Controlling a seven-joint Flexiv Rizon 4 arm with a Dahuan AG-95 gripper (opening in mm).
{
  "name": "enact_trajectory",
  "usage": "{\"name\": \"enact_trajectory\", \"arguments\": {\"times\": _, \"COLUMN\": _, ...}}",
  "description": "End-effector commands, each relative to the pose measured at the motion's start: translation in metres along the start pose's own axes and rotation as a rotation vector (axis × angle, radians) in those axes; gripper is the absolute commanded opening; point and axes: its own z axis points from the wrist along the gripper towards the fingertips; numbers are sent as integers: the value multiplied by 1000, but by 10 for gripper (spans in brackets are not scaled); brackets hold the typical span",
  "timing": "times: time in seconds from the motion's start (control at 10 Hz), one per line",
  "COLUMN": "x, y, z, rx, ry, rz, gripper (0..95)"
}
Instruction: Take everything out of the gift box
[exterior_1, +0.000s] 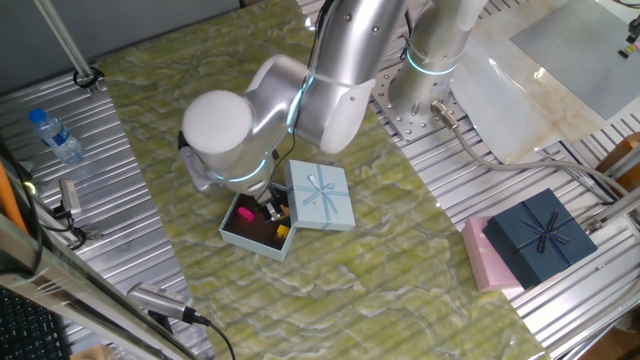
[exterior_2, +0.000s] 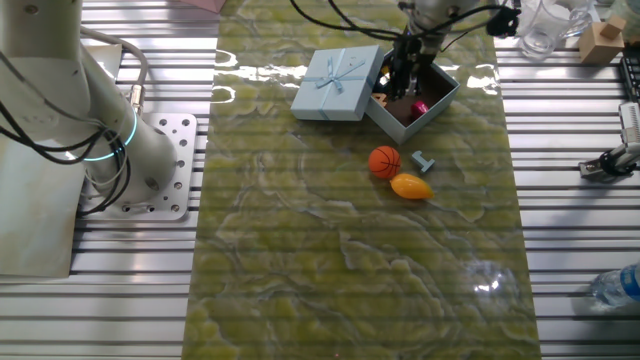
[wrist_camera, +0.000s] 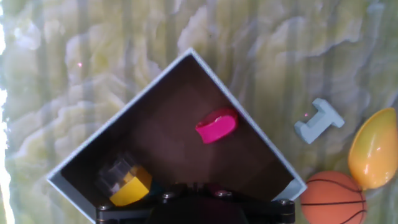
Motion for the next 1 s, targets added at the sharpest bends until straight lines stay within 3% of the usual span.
{"name": "enact_trajectory", "arguments": {"times": 0.1, "x": -12, "y": 1, "z": -5, "rx": 5, "ry": -2, "rz": 4, "gripper": 0}}
{"name": "enact_trajectory", "arguments": {"times": 0.2, "x": -14, "y": 1, "z": -6, "rx": 5, "ry": -5, "rz": 3, "gripper": 0}}
{"name": "enact_trajectory", "arguments": {"times": 0.4, "x": -14, "y": 1, "z": -6, "rx": 29, "ry": -39, "rz": 12, "gripper": 380}}
{"name": "enact_trajectory", "arguments": {"times": 0.5, "x": -15, "y": 1, "z": -8, "rx": 87, "ry": -71, "rz": 32, "gripper": 380}}
{"name": "enact_trajectory", "arguments": {"times": 0.6, "x": -16, "y": 2, "z": -8, "rx": 102, "ry": -72, "rz": 27, "gripper": 380}}
{"name": "enact_trajectory", "arguments": {"times": 0.8, "x": -16, "y": 1, "z": -4, "rx": 102, "ry": -88, "rz": 19, "gripper": 380}}
{"name": "enact_trajectory", "arguments": {"times": 1.0, "x": -21, "y": 0, "z": 9, "rx": 122, "ry": -161, "rz": 26, "gripper": 380}}
